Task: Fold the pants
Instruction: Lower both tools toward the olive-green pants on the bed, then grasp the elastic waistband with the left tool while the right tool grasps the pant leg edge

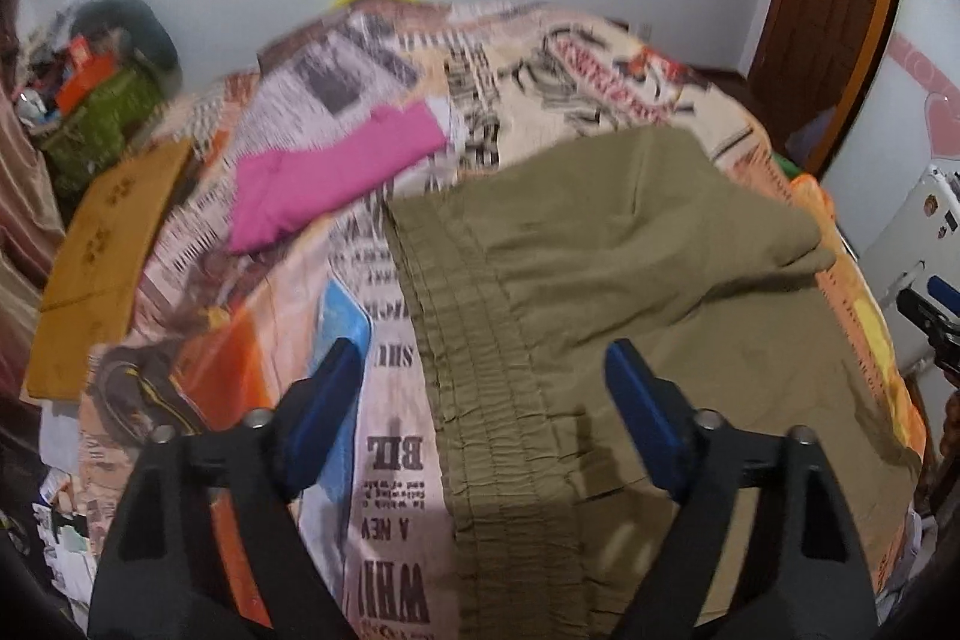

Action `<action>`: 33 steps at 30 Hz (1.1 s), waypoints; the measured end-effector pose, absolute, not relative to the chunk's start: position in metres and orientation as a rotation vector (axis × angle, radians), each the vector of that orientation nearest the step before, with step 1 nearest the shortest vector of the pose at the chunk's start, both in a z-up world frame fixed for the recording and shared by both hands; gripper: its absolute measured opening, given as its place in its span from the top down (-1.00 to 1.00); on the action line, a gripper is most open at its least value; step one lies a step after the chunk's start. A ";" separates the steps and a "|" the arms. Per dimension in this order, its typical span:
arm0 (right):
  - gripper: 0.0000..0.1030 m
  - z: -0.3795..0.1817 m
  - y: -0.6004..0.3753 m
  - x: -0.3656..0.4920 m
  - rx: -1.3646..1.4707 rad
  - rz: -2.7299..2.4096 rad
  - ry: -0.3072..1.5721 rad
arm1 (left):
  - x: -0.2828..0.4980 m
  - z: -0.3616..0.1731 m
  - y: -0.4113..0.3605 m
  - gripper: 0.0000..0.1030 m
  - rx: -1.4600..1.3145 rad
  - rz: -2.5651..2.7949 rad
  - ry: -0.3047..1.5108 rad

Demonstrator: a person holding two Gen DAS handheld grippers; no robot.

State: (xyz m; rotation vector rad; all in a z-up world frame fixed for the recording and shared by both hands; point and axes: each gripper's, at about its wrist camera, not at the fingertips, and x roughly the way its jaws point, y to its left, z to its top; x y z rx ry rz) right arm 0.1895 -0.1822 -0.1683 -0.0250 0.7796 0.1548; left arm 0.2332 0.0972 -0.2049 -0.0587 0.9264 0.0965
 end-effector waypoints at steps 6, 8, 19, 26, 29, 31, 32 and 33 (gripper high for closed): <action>-0.61 -0.195 -0.187 0.214 -0.039 0.217 0.884 | 0.249 -0.229 0.109 -0.27 -0.069 0.076 1.013; -0.44 -0.203 -0.185 0.224 -0.023 0.244 0.908 | 0.253 -0.236 0.113 -0.16 -0.093 0.061 1.046; 0.15 -0.244 -0.182 0.251 0.015 0.351 1.055 | 0.269 -0.260 0.117 0.09 -0.163 -0.013 1.155; 0.45 -0.245 -0.188 0.251 0.067 0.405 1.062 | 0.275 -0.267 0.120 0.08 -0.206 -0.024 1.173; 0.67 -0.246 -0.183 0.250 0.018 0.403 1.055 | 0.275 -0.267 0.112 0.06 -0.139 -0.005 1.161; 0.73 -0.248 -0.180 0.249 -0.002 0.398 1.046 | 0.273 -0.267 0.106 0.06 -0.086 0.010 1.152; 0.75 -0.249 -0.179 0.248 -0.016 0.398 1.041 | 0.273 -0.267 0.104 0.06 -0.057 0.016 1.147; 0.76 -0.249 -0.180 0.248 -0.023 0.398 1.037 | 0.273 -0.267 0.103 0.06 -0.035 0.019 1.143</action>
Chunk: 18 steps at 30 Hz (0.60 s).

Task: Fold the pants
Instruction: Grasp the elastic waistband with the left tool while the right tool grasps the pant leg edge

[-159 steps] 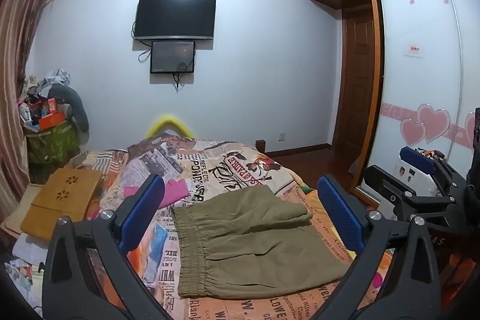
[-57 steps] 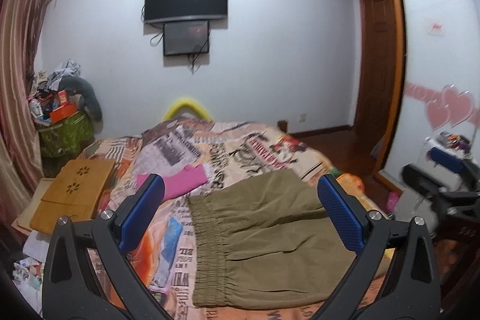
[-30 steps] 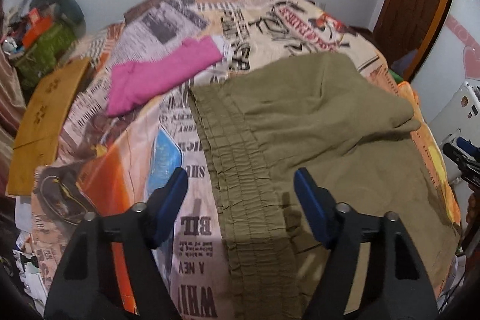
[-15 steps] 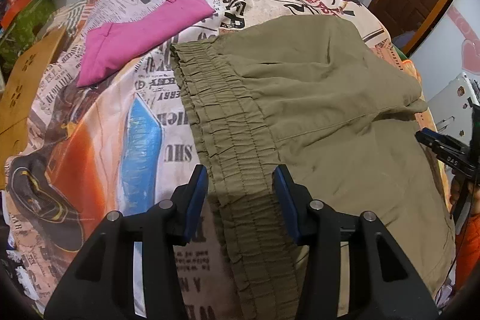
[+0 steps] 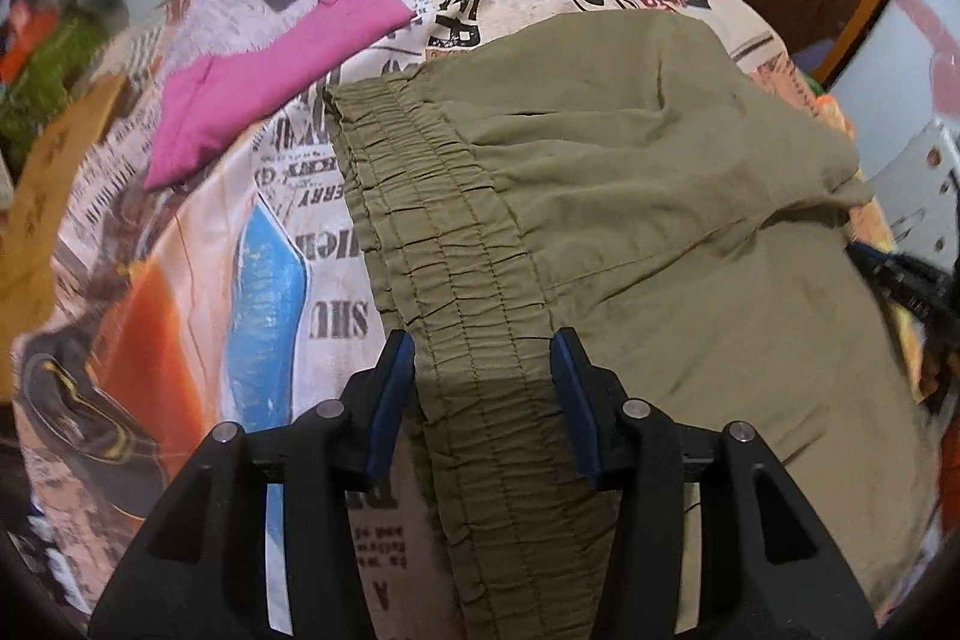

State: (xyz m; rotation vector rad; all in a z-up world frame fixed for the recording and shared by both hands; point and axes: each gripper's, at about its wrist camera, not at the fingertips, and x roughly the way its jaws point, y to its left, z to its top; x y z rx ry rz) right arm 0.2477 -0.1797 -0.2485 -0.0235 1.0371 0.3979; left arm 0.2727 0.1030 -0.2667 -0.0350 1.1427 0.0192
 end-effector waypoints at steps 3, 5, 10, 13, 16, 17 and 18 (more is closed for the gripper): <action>0.79 -0.249 -0.179 0.245 -0.065 0.388 1.031 | 0.269 -0.267 0.099 0.06 0.034 0.036 1.125; 0.80 -0.249 -0.178 0.243 -0.104 0.377 1.033 | 0.269 -0.267 0.099 0.05 0.041 0.042 1.121; 0.80 -0.249 -0.188 0.238 -0.089 0.375 1.065 | 0.268 -0.269 0.099 0.02 0.049 0.051 1.105; 0.80 -0.250 -0.192 0.235 -0.080 0.368 1.082 | 0.268 -0.270 0.101 -0.07 0.051 0.052 1.099; 0.80 -0.247 -0.196 0.232 -0.073 0.363 1.098 | 0.268 -0.271 0.105 -0.14 0.029 0.046 1.101; 0.80 -0.244 -0.198 0.229 -0.064 0.366 1.099 | 0.268 -0.271 0.107 -0.14 0.020 0.043 1.101; 0.80 -0.240 -0.200 0.229 -0.050 0.372 1.098 | 0.268 -0.271 0.107 -0.14 0.012 0.042 1.101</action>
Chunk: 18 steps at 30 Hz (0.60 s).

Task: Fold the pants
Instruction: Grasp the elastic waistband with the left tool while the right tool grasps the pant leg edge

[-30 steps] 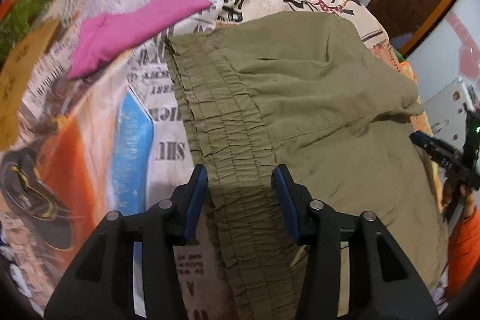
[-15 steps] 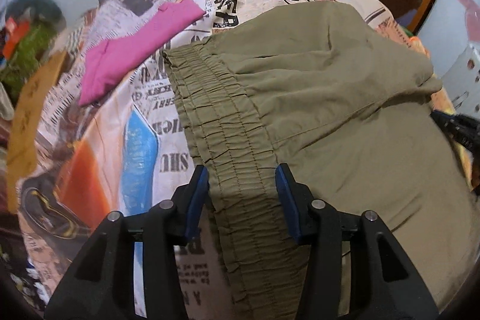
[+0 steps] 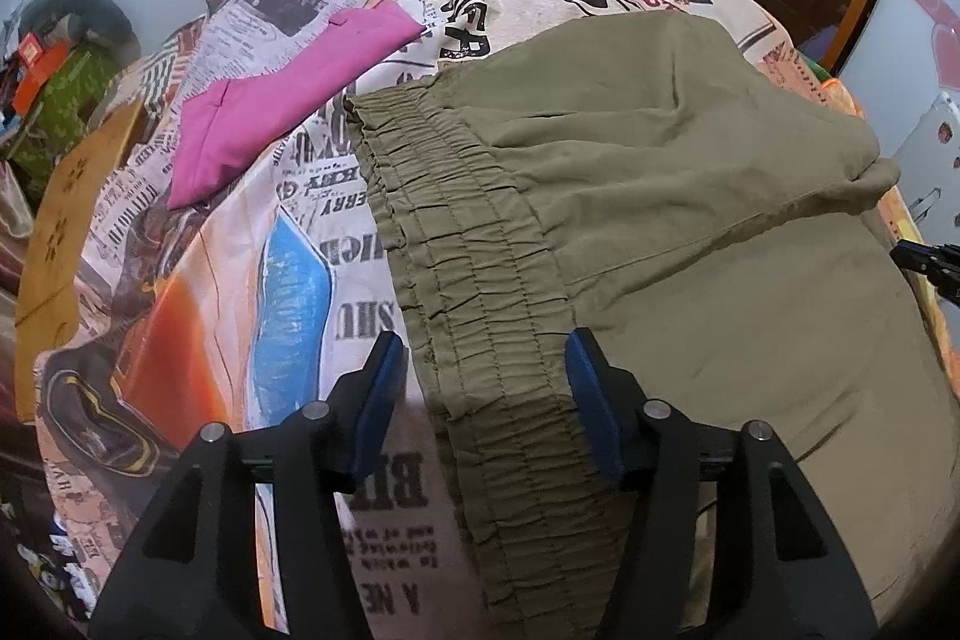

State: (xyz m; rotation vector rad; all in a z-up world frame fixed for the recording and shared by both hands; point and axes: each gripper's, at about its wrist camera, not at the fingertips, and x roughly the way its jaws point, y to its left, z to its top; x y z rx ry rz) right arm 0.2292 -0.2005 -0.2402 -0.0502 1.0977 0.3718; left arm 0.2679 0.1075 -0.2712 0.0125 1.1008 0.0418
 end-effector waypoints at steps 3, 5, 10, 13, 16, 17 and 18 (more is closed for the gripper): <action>0.71 -0.222 -0.207 0.234 0.025 0.394 1.052 | 0.268 -0.272 0.107 -0.18 0.006 0.053 1.102; 0.35 -0.214 -0.205 0.243 0.045 0.389 1.015 | 0.268 -0.272 0.107 -0.20 0.002 0.059 1.101; 0.17 -0.235 -0.182 0.275 -0.006 0.371 1.051 | 0.266 -0.273 0.108 -0.24 0.002 0.068 1.095; 0.33 -0.253 -0.170 0.282 -0.016 0.373 1.063 | 0.267 -0.272 0.108 -0.25 0.005 0.068 1.097; 0.63 -0.255 -0.171 0.279 0.010 0.372 1.062 | 0.268 -0.273 0.107 -0.35 0.030 0.079 1.094; 0.74 -0.254 -0.171 0.277 0.001 0.375 1.065 | 0.268 -0.273 0.107 -0.36 0.037 0.079 1.092; 0.77 -0.254 -0.169 0.276 -0.022 0.379 1.065 | 0.268 -0.273 0.107 -0.36 0.037 0.080 1.091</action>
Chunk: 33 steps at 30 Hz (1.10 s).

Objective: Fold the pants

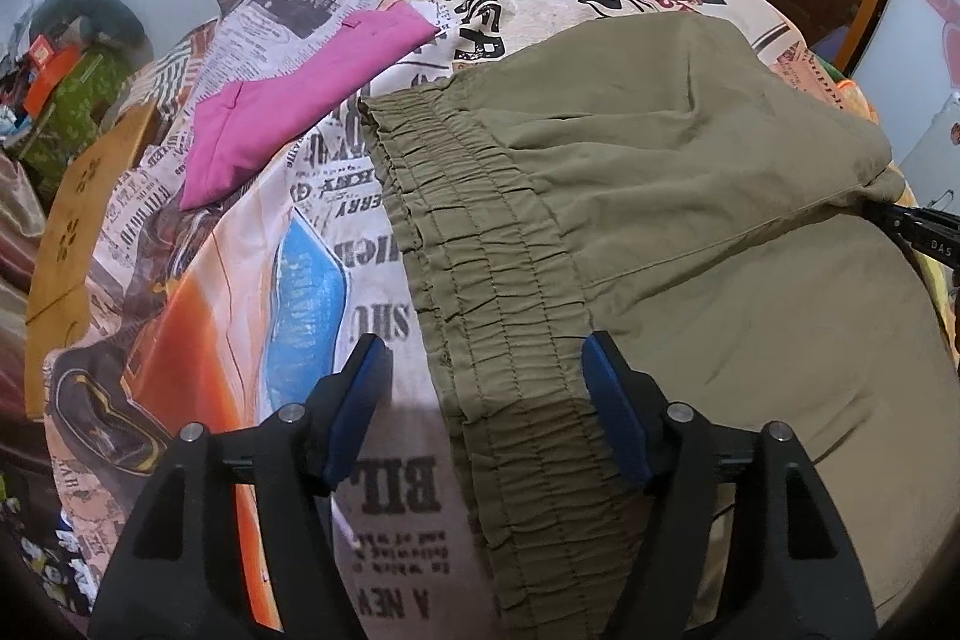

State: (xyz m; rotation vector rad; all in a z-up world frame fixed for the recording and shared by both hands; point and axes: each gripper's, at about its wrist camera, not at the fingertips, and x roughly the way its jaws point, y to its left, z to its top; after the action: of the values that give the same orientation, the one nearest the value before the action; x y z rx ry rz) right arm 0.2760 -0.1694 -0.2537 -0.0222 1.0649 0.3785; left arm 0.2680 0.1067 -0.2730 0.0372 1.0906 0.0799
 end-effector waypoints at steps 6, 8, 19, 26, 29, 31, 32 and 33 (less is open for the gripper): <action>0.89 -0.252 -0.172 0.267 -0.097 0.359 1.064 | 0.266 -0.271 0.105 -0.36 0.062 0.089 1.081; 0.90 -0.253 -0.178 0.264 -0.083 0.351 1.076 | 0.263 -0.270 0.101 -0.36 0.115 0.097 1.069; 0.86 -0.228 -0.195 0.248 -0.071 0.352 1.106 | 0.255 -0.253 0.133 -0.33 0.039 0.116 1.097; 0.27 -0.182 -0.199 0.255 0.021 0.372 0.973 | 0.277 -0.238 0.153 -0.33 -0.087 0.133 1.078; 0.11 -0.173 -0.188 0.266 0.017 0.382 0.929 | 0.292 -0.243 0.143 -0.33 -0.060 0.121 1.089; 0.01 -0.174 -0.180 0.279 -0.001 0.381 0.926 | 0.302 -0.248 0.138 -0.33 -0.050 0.112 1.104; 0.00 -0.177 -0.176 0.285 -0.010 0.381 0.925 | 0.307 -0.252 0.136 -0.33 -0.046 0.109 1.113; 0.00 -0.180 -0.174 0.287 -0.015 0.385 0.929 | 0.313 -0.256 0.134 -0.33 -0.046 0.106 1.124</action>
State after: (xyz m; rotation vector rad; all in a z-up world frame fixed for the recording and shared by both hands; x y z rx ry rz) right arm 0.2874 -0.1738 -0.1799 -0.0146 0.9288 0.3850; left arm 0.3127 0.1344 -0.2556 -0.0463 1.1244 0.1058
